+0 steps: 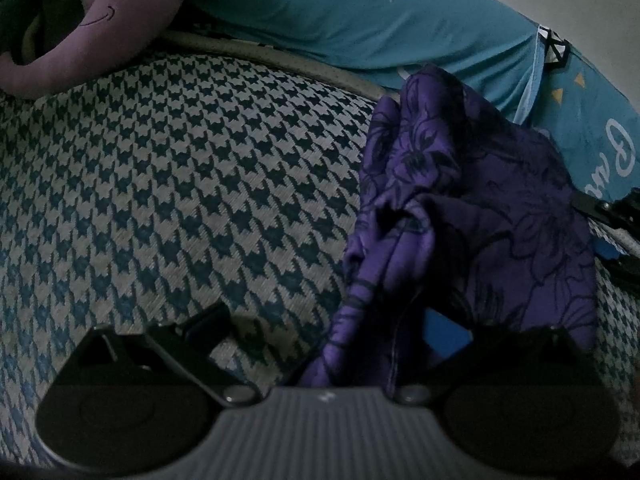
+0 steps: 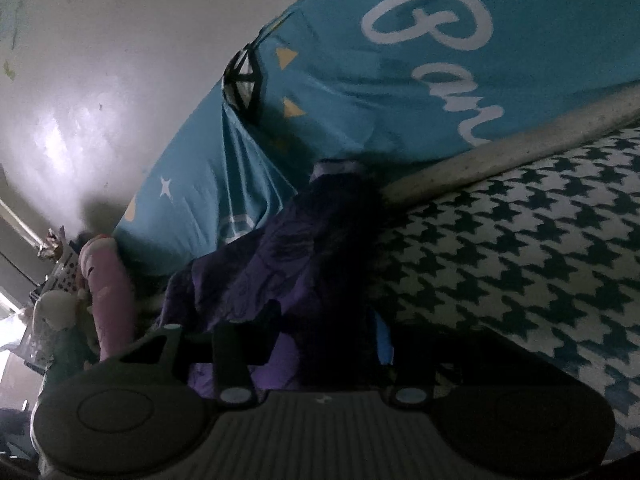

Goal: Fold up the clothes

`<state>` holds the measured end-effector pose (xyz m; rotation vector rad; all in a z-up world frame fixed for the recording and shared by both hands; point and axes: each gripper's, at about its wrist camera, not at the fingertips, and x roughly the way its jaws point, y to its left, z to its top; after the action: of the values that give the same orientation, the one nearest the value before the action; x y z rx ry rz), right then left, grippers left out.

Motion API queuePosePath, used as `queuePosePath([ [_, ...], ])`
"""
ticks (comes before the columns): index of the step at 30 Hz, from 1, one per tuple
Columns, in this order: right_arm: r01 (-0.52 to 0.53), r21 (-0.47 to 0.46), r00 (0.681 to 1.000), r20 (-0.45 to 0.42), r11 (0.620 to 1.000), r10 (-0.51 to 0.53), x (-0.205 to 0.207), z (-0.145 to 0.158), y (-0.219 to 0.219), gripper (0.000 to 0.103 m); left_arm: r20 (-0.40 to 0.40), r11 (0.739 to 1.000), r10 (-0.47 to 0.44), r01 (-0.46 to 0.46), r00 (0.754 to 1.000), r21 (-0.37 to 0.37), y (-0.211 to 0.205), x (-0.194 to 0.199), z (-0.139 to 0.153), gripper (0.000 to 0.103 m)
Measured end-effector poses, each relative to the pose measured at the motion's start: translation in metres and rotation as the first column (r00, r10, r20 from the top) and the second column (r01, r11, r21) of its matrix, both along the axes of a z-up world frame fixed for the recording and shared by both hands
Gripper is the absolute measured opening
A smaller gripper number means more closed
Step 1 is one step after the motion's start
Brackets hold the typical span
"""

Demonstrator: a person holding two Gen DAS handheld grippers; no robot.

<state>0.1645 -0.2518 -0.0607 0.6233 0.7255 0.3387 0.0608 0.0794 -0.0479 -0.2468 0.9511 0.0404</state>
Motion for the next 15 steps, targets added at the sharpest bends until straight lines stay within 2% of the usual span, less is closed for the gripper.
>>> queuePosePath([
  [9,-0.055,0.054,0.998,0.029,0.997,0.053,0.013,-0.015,0.008,0.046,0.004,1.000,-0.015,0.015,1.000,0.002,0.000,-0.001,-0.001,0.103],
  [11,-0.060,0.057,0.998,0.037,0.997,0.058,0.015,-0.017,0.010,0.038,0.005,1.000,-0.017,0.017,1.000,0.003,0.000,-0.001,-0.001,0.103],
  [15,-0.069,0.059,0.997,0.050,0.996,0.066,0.017,-0.020,0.015,0.031,0.006,1.000,-0.002,0.002,1.000,0.007,-0.005,0.000,-0.003,0.103],
])
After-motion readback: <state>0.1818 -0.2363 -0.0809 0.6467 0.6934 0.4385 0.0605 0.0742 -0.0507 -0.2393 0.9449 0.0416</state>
